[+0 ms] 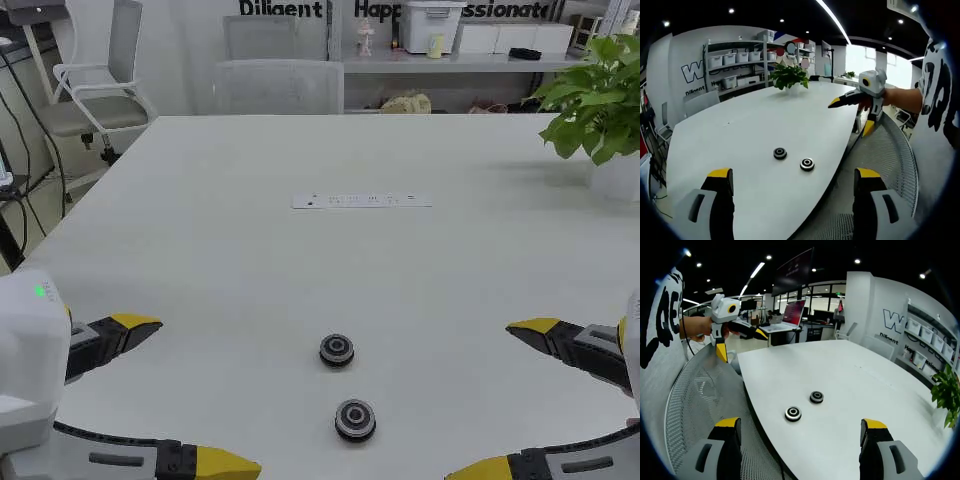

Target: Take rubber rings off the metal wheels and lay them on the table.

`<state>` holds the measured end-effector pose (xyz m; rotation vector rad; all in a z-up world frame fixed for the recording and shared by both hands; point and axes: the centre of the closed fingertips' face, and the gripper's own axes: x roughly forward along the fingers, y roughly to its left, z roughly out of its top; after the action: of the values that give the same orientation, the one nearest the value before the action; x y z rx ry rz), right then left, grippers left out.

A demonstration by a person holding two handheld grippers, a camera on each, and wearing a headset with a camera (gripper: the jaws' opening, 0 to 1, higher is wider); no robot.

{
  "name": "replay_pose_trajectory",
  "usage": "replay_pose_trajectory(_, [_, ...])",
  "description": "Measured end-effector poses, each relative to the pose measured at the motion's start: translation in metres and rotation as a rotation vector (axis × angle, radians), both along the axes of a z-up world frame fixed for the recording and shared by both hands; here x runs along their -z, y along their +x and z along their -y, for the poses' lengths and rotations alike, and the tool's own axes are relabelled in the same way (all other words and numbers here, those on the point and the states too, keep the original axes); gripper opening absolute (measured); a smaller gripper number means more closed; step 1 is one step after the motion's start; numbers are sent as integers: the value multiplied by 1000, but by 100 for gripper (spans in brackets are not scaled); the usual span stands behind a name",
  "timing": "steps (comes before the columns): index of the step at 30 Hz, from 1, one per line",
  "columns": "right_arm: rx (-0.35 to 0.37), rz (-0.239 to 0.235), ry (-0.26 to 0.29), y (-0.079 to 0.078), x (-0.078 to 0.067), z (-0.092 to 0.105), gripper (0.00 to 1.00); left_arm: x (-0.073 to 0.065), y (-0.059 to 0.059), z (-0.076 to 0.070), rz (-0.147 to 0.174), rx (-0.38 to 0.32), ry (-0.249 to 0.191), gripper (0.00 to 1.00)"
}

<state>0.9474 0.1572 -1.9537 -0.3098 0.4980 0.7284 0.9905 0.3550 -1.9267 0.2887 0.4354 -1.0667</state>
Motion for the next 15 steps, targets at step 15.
replay_pose_trajectory(15, [5,3,-1,2,5,7,99,6,2,-8,2,-24,9,99])
